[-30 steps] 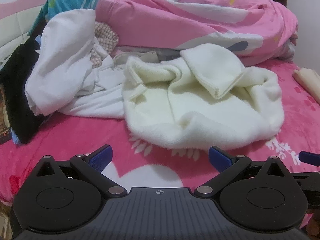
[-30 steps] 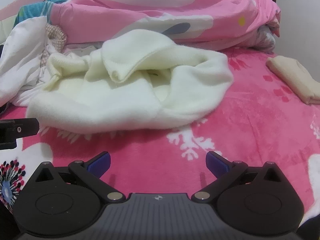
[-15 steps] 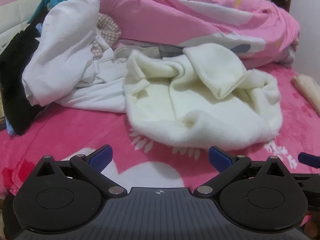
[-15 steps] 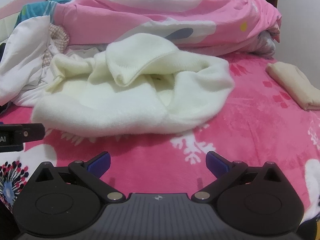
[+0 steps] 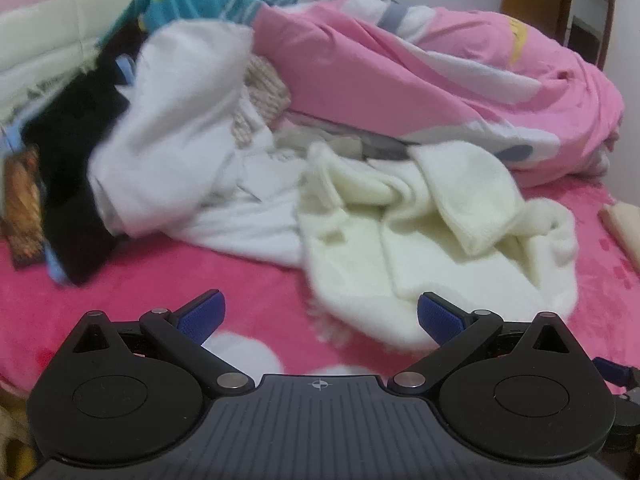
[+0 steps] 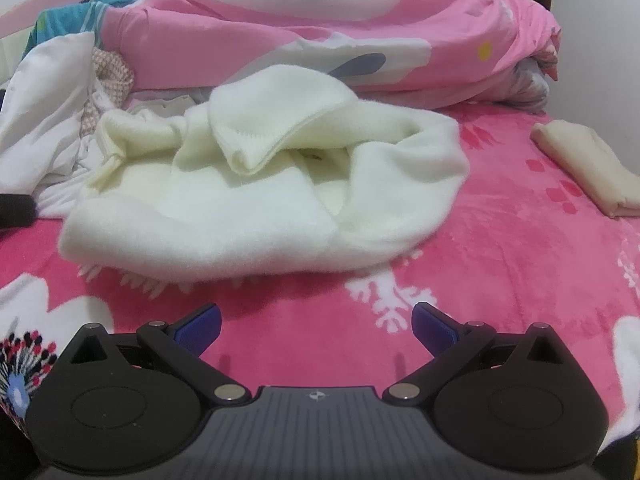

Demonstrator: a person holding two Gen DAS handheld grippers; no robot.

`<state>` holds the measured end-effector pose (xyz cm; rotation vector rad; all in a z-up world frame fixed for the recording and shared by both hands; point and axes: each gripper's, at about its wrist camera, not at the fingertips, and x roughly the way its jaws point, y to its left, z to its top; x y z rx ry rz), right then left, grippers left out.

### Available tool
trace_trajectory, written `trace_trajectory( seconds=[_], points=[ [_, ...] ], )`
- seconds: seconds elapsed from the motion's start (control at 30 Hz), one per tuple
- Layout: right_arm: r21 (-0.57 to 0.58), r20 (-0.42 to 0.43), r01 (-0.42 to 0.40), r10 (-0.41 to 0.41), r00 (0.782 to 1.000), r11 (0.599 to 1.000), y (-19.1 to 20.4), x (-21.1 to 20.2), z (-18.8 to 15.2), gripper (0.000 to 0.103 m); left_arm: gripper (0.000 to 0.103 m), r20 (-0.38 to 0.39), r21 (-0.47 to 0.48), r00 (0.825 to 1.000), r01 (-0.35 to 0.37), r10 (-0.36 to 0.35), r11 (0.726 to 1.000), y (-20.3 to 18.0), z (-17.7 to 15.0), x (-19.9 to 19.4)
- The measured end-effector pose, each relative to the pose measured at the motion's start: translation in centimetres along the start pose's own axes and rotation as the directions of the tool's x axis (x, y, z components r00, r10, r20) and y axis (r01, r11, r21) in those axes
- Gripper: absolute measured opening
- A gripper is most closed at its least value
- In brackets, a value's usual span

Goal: Fold clothes
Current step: 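Move both grippers toward the crumpled cream fleece garment on the bed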

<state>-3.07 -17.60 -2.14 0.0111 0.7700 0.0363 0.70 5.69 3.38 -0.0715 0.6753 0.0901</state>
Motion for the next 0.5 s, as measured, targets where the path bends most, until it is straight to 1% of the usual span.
trace_trajectory(
  seconds=[0.07,0.17,0.27,0.33,0.37,0.5],
  points=[
    [0.008,0.001,-0.011,0.011,1.000,1.000,0.1,0.2,0.2,0.103,0.103,0.047,0.052,0.997,-0.070,0.067,0.996,0.8,1.0,-1.0],
    [0.009,0.003,-0.029,0.029,1.000,1.000,0.4,0.6,0.5,0.103,0.103,0.124,0.111,0.980,-0.169,0.155,0.979,1.9,2.1,-2.1],
    [0.004,0.004,-0.036,0.036,0.999,0.999,0.6,0.8,0.7,0.103,0.103,0.147,0.125,0.967,-0.228,0.210,0.966,2.6,2.9,-2.0],
    [0.004,0.001,-0.030,0.030,1.000,1.000,0.6,1.1,0.7,0.103,0.103,0.136,0.120,0.969,-0.223,0.207,0.967,2.7,2.9,-1.6],
    [0.006,-0.001,-0.025,0.025,1.000,1.000,0.5,1.2,0.8,0.103,0.103,0.125,0.115,0.973,-0.206,0.192,0.972,2.5,2.5,-1.3],
    [0.008,-0.010,-0.002,0.003,1.000,1.000,0.4,1.5,1.0,0.103,0.103,0.060,0.096,0.994,-0.096,0.090,0.991,1.0,1.0,0.3]
  ],
)
